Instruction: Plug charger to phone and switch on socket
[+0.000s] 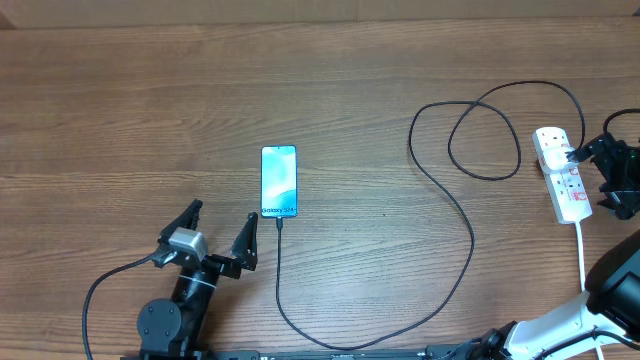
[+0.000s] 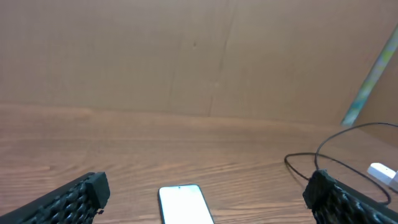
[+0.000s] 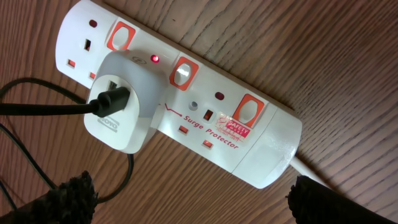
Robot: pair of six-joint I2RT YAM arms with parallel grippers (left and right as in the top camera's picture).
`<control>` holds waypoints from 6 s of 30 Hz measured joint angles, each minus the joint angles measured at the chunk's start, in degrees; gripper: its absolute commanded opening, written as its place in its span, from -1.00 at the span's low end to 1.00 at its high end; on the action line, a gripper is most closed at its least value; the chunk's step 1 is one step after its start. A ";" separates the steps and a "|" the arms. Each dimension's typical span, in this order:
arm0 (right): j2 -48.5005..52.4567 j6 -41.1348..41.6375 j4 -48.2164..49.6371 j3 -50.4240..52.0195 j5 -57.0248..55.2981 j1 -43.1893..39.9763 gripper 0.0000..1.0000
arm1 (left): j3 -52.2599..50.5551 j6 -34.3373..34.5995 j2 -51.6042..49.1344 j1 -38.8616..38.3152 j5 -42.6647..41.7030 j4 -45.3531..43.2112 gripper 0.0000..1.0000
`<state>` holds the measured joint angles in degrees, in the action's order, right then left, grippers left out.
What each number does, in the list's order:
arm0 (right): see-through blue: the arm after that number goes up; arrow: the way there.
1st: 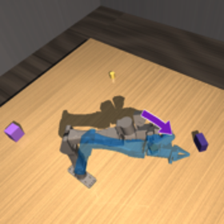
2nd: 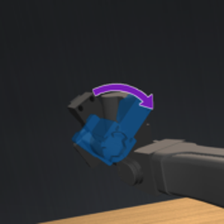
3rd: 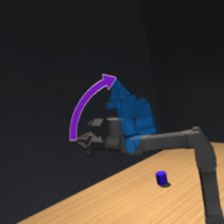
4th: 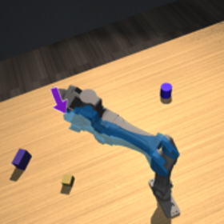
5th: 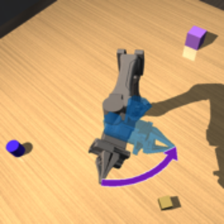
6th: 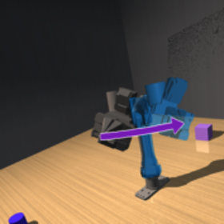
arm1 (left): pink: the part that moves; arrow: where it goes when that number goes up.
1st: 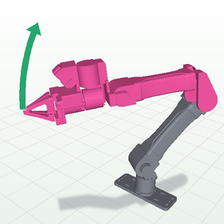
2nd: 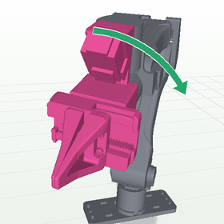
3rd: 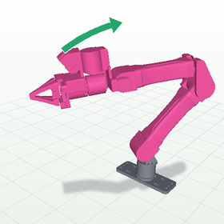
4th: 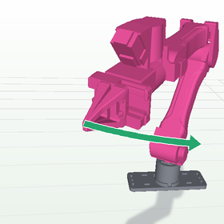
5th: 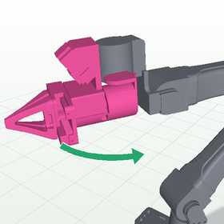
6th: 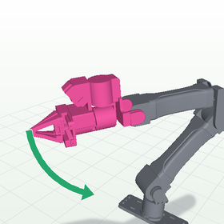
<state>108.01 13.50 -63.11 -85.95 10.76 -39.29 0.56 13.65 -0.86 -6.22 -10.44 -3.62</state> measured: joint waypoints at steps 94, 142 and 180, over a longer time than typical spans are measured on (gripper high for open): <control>0.00 0.00 0.00 0.00 0.00 0.00 1.00 | -0.07 -0.52 0.02 0.00 6.01 7.54 1.00; -18.60 0.00 0.00 0.11 0.00 8.74 1.00 | -0.07 -0.52 0.02 0.00 6.01 7.56 0.99; -23.37 -10.43 3.72 9.79 -0.76 42.05 1.00 | -0.07 -0.52 0.00 0.00 6.01 7.56 0.99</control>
<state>84.64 3.07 -59.40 -76.16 10.00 2.76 0.49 13.13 -0.86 -6.22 -4.43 3.95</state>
